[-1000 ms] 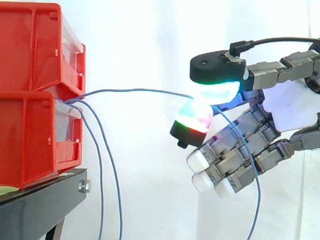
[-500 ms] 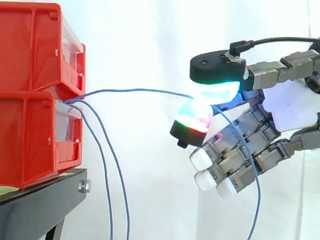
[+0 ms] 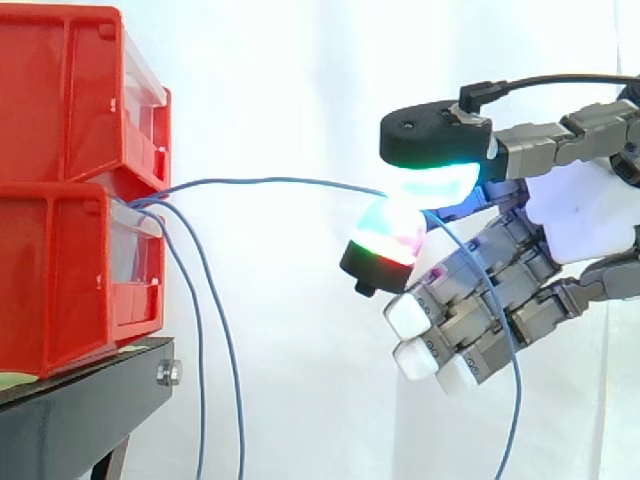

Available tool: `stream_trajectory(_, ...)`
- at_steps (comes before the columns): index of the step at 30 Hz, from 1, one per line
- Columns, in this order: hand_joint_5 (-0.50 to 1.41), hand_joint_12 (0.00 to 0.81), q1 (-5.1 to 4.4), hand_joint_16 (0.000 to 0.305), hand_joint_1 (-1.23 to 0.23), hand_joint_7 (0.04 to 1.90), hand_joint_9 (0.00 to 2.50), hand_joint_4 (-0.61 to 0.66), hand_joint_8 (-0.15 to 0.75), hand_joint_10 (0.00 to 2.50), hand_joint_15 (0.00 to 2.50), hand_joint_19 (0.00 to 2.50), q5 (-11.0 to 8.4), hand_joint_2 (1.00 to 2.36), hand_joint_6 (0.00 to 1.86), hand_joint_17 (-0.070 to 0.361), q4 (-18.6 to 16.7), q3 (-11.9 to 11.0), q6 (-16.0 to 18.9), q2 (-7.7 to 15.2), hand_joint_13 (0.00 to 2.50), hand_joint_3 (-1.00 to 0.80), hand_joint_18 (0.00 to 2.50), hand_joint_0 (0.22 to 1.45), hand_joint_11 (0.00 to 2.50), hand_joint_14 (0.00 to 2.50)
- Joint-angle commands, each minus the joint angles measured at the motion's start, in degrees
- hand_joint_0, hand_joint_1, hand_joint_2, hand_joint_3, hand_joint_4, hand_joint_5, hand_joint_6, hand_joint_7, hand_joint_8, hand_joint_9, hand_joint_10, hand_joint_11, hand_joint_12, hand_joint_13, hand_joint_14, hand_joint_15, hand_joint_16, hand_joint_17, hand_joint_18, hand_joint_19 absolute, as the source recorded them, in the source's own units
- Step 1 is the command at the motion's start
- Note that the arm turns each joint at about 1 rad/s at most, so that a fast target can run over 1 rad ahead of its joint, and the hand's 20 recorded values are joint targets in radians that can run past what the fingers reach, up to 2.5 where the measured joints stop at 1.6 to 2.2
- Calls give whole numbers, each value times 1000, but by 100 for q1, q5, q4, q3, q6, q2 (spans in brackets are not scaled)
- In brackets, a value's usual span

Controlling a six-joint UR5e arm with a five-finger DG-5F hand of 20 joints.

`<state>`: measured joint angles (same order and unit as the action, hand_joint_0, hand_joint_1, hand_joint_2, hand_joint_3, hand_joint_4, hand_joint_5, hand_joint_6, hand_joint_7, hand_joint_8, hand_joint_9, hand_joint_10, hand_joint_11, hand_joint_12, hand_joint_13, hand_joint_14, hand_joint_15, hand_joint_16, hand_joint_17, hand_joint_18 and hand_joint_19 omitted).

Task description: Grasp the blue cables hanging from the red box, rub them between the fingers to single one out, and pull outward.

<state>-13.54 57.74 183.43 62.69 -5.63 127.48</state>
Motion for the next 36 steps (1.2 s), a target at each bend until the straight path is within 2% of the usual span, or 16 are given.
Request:
stream_trajectory(1,-59,419,0,68,-801,1087,958,-47,306,10,380,321,0,1007,864,152,0,-3,0,-4,813,-37,695,577,306,14)
stream_trajectory(36,-60,423,0,68,-801,1079,1006,-48,309,12,406,346,0,1008,865,153,0,-3,0,-4,850,-38,716,577,353,14)
